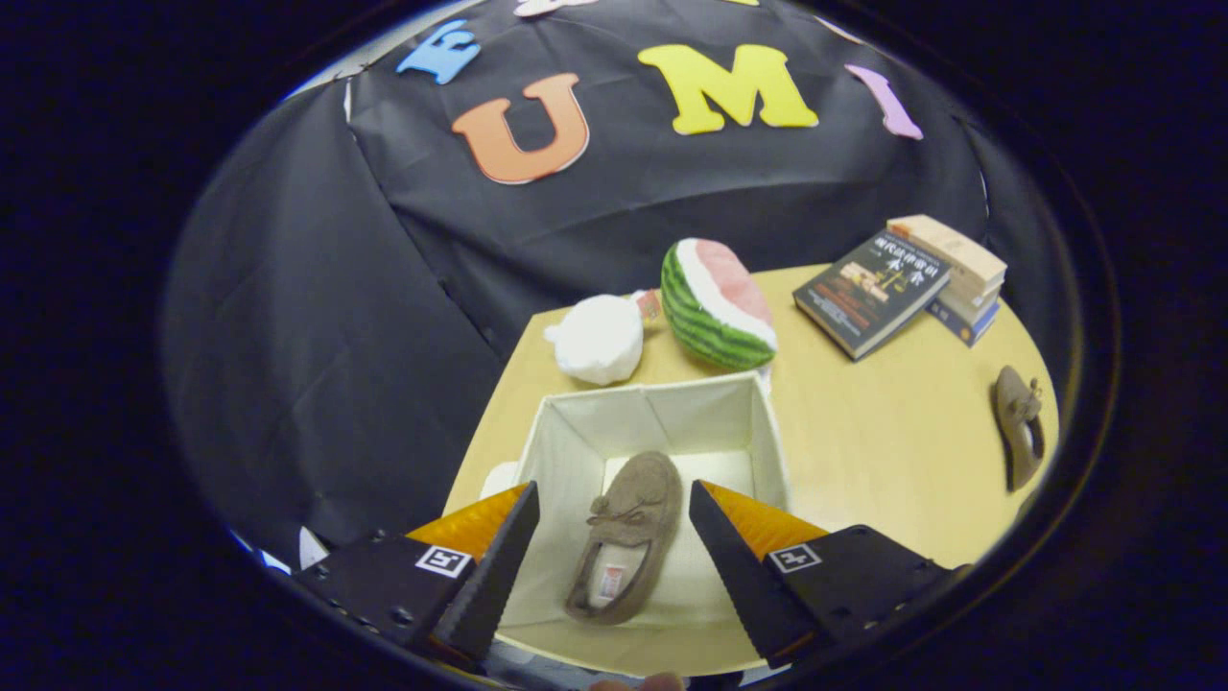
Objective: Open the storage box then place both shoes into the box .Put the left shoe in first, then the right shoe, with the right side of both shoes facing outward in a uniform manner.
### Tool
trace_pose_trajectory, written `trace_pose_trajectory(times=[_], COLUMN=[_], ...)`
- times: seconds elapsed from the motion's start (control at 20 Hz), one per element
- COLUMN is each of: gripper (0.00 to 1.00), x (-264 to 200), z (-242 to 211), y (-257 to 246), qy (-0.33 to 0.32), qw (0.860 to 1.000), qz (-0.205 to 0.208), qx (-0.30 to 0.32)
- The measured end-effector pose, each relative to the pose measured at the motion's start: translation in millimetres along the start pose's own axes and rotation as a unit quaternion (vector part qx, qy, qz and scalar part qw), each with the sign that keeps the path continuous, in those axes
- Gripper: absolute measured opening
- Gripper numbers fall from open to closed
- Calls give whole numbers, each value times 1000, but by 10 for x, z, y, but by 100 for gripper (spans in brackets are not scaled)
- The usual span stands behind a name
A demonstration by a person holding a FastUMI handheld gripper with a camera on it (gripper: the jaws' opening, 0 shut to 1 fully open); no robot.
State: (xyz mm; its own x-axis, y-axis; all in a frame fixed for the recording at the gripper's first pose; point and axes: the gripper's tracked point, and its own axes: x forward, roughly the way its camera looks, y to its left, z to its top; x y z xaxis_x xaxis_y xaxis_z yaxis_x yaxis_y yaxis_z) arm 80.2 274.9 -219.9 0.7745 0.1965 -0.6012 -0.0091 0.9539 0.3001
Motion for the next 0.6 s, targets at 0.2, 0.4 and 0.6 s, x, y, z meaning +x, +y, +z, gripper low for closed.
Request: trace_pose_trajectory(times=[0.2, 0.4, 0.6], gripper=[96, 96, 96], x=[-556, -1072, -1515], z=[378, 636, 760], y=[-448, -1218, -2131], qy=[-66, -112, -140], qw=[997, 992, 988], qz=[-2, -14, -22], qx=[-44, -57, -58])
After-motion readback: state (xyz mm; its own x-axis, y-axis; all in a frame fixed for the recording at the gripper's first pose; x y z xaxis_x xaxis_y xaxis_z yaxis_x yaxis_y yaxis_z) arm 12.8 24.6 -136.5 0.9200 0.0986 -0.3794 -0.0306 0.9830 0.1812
